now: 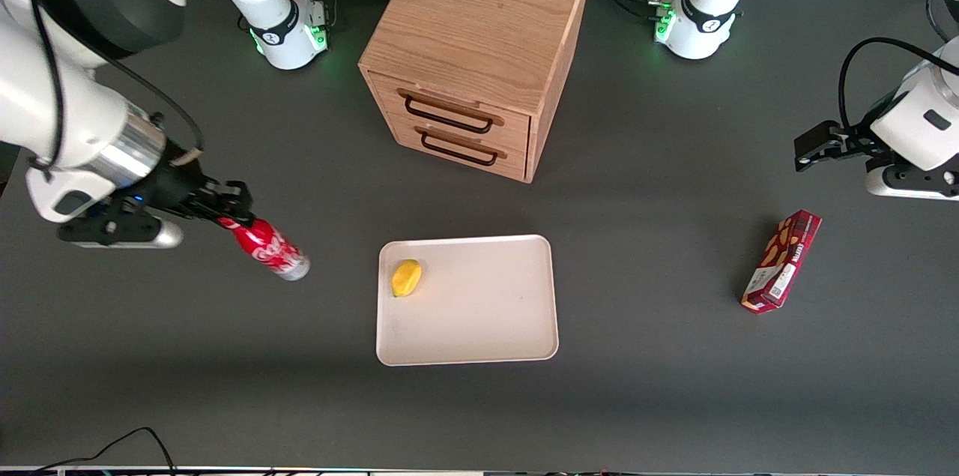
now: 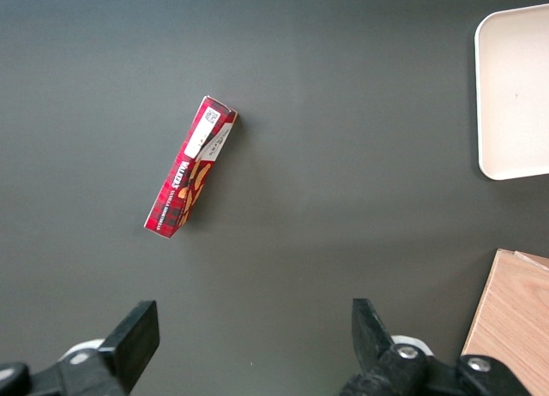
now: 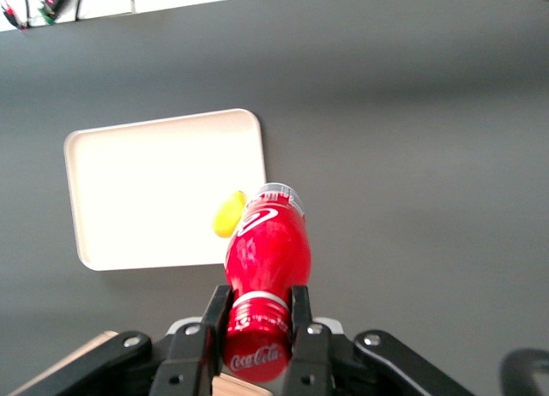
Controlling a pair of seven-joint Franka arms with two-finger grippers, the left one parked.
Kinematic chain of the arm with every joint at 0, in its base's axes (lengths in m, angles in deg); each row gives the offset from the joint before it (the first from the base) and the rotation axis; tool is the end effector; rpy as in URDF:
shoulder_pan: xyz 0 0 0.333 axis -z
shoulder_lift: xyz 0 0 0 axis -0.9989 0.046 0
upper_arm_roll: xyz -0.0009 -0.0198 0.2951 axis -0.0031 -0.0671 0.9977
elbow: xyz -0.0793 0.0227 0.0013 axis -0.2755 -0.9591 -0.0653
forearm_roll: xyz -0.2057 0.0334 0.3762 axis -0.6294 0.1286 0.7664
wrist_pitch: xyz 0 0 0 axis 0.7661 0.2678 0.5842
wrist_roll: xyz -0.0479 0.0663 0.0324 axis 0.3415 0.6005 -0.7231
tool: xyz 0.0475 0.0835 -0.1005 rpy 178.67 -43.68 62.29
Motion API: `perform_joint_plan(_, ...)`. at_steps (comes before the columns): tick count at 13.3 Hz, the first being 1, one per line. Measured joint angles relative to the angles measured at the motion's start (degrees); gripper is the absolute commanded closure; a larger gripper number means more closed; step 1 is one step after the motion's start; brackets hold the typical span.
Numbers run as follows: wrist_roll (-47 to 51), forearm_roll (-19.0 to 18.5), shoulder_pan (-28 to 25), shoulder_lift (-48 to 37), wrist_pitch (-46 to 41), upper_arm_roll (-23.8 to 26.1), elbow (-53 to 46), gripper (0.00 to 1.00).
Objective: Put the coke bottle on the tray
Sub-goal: 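Lift the bottle with the right gripper and carry it toward the tray, then lower the bottle onto the tray beside the lemon and open the gripper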
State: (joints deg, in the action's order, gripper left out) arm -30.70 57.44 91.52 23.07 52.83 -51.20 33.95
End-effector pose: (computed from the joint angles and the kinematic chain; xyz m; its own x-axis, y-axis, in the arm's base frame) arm 0.6655 0.2081 0.5271 0.9922 -0.1075 0.0631 -0.0974 -0.9845 -0.1457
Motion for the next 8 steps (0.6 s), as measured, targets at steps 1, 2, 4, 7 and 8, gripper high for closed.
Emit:
perform_joint_plan(1, 2.4, -0.9, -2.8, 4.0, 0.1, -0.7, -3.4, 1.00)
perform_joint_plan(2, 4.0, -1.4, -5.7, 8.2, 0.5, -2.1, -6.7, 1.00)
perform_joint_plan(4, 5.1, -1.6, -11.0, 15.1, 3.3, -6.8, -11.6, 1.00)
perform_joint_plan(7, 5.6, -1.6, -14.1, 21.8, 8.7, -9.9, -13.8, 1.00)
perform_joint_plan(8, 6.1, -1.6, -14.4, 23.7, 10.4, -10.0, -14.1, 1.00)
